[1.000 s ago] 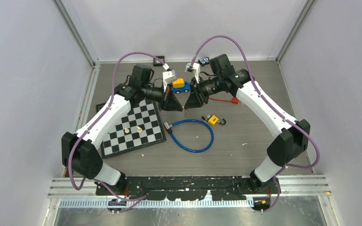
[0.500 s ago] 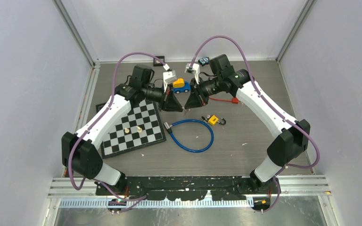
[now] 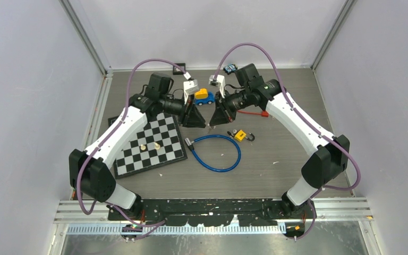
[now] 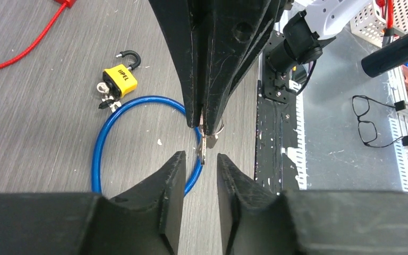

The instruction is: Unlock with the key

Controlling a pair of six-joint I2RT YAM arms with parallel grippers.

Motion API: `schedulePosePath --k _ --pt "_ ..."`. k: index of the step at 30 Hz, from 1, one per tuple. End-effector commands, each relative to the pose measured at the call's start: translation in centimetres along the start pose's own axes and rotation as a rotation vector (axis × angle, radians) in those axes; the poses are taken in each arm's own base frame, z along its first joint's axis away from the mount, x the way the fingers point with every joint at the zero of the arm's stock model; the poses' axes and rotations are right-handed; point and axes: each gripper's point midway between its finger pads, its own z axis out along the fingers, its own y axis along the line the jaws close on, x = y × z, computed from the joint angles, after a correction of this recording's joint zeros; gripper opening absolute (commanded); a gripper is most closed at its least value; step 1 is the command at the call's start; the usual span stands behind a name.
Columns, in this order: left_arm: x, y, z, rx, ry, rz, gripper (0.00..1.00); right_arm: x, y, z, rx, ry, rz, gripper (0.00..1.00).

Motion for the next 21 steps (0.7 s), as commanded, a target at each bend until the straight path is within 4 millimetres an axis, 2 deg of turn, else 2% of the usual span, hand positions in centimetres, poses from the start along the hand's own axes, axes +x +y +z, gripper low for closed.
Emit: schedulePosePath --k 1,5,8,12,16,18,19,21 --pt "-1.9 -0.4 -1.1 -0.019 -0.034 0.079 0.35 -0.1 1.2 -1.2 0.018 -0.016 -0.048 0.00" --pt "-1.6 0.2 -1.7 -0.063 -0.032 0.120 0.55 0.3 1.1 -1.7 0.028 -0.018 -0.041 0.00" --pt "-0.1 1.6 -1.9 -0.130 0.002 0.142 0.63 0.9 0.6 -2.4 0.057 -0.022 -0.033 0.00" --pt "3.7 4.9 -2.0 -0.263 0.099 0.105 0.73 1.8 -0.6 -4.3 0.111 -0.057 -0.001 0.00" --pt "8.4 7.4 -1.9 -0.392 0.243 -0.030 0.77 2.7 -1.9 -6.9 0.176 -0.121 0.037 0.00" --pt "10.5 8.1 -1.8 -0.448 0.309 -0.084 0.79 3.4 -2.4 -8.3 0.214 -0.150 0.055 0.00" --pt "12.9 7.9 -1.1 -0.472 0.363 -0.163 0.80 4.2 -2.9 -9.5 0.249 -0.182 0.068 0.00" --pt "14.2 7.3 -0.6 -0.481 0.401 -0.201 0.80 4.9 -3.2 -9.9 0.265 -0.198 0.085 0.01"
